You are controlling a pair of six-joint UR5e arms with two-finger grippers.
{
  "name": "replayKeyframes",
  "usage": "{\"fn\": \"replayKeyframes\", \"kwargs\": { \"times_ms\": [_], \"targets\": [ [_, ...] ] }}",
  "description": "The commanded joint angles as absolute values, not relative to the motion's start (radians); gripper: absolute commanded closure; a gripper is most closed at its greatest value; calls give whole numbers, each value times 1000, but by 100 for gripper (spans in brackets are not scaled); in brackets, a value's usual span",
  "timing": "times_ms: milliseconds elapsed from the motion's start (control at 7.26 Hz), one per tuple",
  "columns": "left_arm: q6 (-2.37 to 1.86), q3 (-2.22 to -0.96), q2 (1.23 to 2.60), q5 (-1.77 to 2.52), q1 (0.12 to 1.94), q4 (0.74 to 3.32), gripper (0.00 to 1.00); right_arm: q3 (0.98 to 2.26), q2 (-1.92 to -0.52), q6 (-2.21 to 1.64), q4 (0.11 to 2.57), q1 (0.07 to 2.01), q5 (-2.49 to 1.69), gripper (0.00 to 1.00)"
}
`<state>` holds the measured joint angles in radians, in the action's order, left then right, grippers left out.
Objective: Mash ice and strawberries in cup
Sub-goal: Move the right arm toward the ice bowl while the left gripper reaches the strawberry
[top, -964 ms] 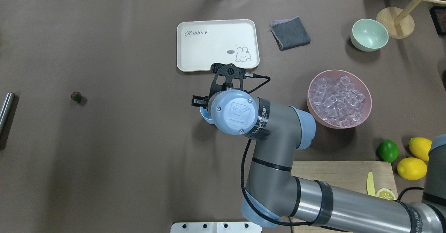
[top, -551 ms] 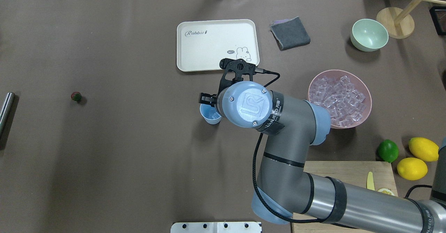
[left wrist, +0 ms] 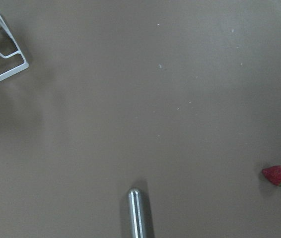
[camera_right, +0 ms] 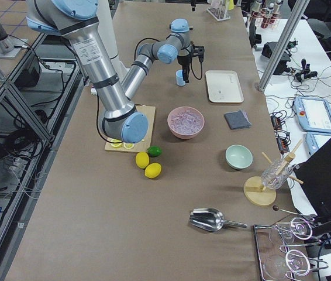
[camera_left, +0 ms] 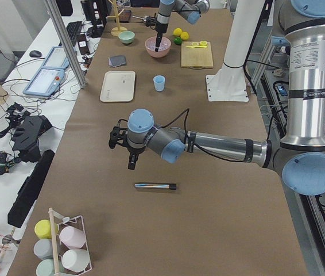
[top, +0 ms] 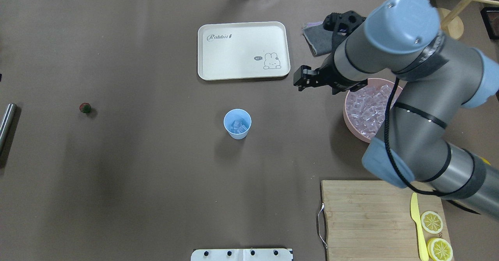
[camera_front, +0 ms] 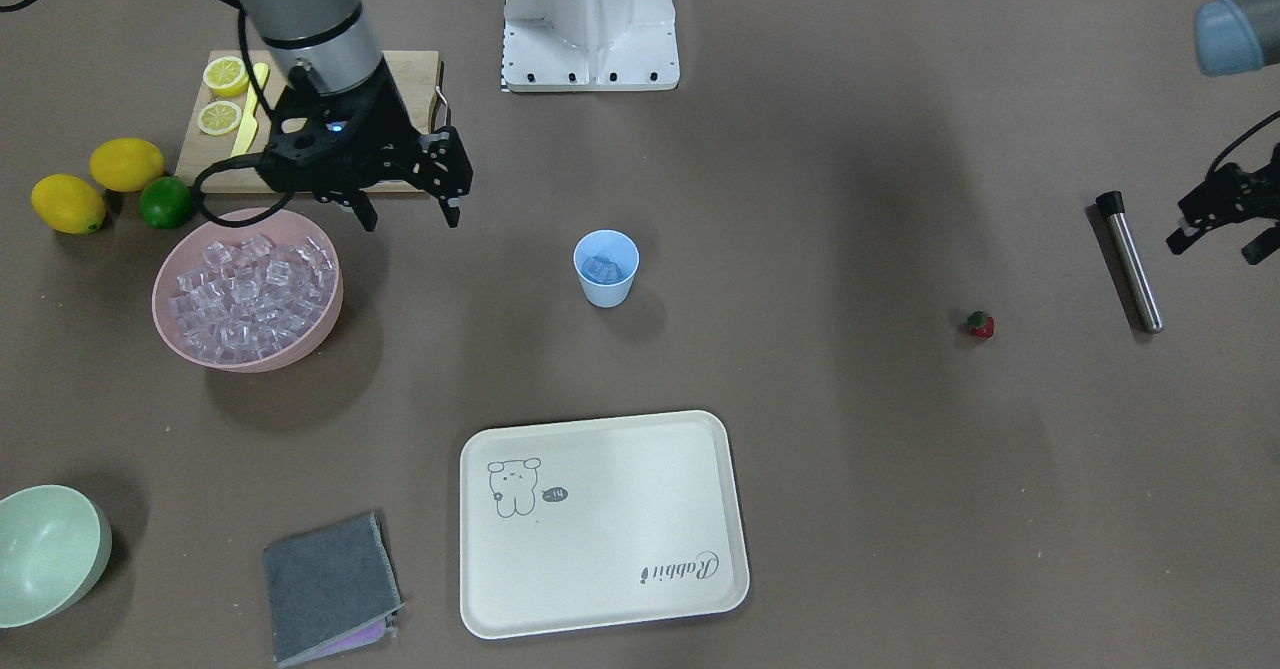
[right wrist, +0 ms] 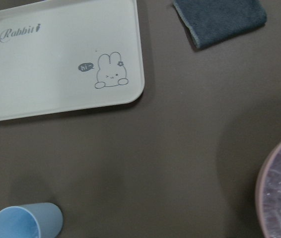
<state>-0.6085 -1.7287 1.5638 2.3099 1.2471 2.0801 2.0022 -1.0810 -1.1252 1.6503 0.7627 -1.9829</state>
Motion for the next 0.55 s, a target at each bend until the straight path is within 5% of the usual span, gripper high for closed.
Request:
{"fn": "replayKeyframes", "kwargs": {
  "times_ms": [0,413],
  "targets": [
    [-797,-1712,1659,2200,1062,2099,2,2031,-1196,-896,1651,866,-2074,12],
    [-890,-1668,1730,2145,944,2098,2,2017,-1343,-584,1647,1069,-2224,12]
  ]
}}
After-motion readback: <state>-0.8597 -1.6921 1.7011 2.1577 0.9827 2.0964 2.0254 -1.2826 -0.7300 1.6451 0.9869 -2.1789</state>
